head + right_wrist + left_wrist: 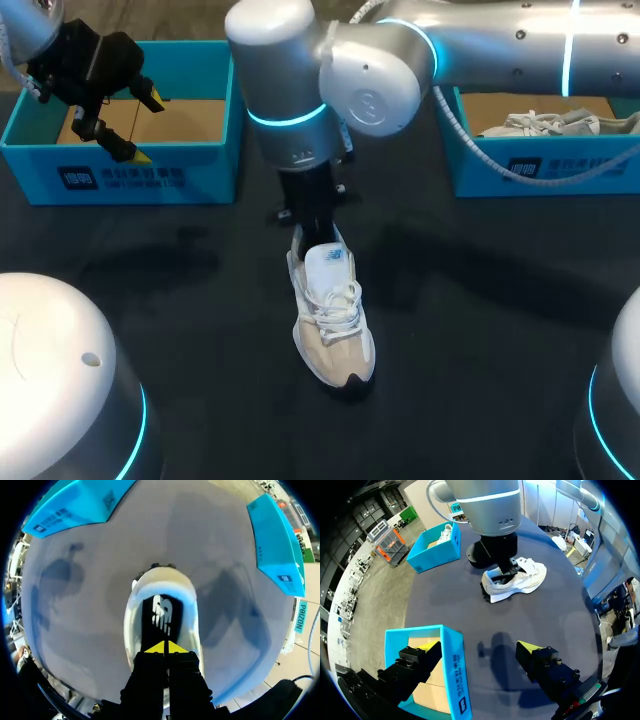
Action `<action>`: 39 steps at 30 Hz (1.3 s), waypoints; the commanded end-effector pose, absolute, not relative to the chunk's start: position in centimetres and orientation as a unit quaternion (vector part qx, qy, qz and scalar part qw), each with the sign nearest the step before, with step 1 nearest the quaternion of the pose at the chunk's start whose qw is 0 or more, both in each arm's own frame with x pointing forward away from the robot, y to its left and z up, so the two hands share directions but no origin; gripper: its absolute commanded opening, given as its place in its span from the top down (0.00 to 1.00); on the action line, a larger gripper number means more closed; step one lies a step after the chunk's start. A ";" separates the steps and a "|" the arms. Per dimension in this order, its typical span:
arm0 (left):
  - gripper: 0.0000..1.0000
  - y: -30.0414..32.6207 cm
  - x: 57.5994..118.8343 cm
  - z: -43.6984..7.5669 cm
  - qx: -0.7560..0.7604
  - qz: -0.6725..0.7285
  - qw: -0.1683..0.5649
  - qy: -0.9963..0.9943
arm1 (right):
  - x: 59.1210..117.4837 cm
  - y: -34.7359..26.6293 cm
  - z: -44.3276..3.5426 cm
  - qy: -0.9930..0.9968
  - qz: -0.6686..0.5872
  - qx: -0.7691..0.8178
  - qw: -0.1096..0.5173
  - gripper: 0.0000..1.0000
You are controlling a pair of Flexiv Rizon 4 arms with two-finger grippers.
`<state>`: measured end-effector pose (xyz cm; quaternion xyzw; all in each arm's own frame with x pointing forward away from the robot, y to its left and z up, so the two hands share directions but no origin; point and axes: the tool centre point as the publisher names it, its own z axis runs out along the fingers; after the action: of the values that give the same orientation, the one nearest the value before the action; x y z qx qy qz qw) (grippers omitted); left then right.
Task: Take the shoe out of the shoebox, open the shoe tongue, remove and reinsert the insole, then place the shoe into the shoebox
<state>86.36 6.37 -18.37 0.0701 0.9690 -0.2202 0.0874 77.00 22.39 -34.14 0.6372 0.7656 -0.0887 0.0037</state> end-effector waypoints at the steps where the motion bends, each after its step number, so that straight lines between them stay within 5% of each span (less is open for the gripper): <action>1: 0.00 6.4 86.2 -18.3 0.070 -0.219 0.088 0.969 | 76.2 22.5 -33.9 0.762 -0.090 0.641 0.001 1.00; 7: 0.00 6.4 86.2 -18.3 0.070 -0.219 0.088 0.969 | 74.9 22.3 -33.7 0.754 -0.091 0.650 -0.009 1.00; 9: 0.00 6.4 86.2 -18.3 0.070 -0.219 0.088 0.969 | 74.8 22.1 -33.8 0.752 -0.092 0.653 -0.011 0.64; 13: 0.00 6.4 86.2 -18.3 0.070 -0.219 0.088 0.969 | 74.8 22.0 -33.9 0.751 -0.087 0.654 -0.015 0.49; 16: 0.00 6.4 86.2 -18.3 0.070 -0.219 0.088 0.969 | 75.1 22.1 -34.0 0.750 -0.086 0.655 -0.016 0.14; 22: 0.00 6.4 86.2 -18.3 0.070 -0.219 0.088 0.969 | 75.5 22.2 -34.2 0.755 -0.094 0.649 -0.015 0.00; 39: 0.00 6.4 86.2 -18.3 0.070 -0.219 0.088 0.969 | 75.2 21.9 -32.5 0.743 -0.099 0.662 0.022 0.00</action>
<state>86.36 6.37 -18.37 0.0702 0.9690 -0.2203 0.0874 75.68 22.12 -33.43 0.6592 0.7448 -0.1031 0.0110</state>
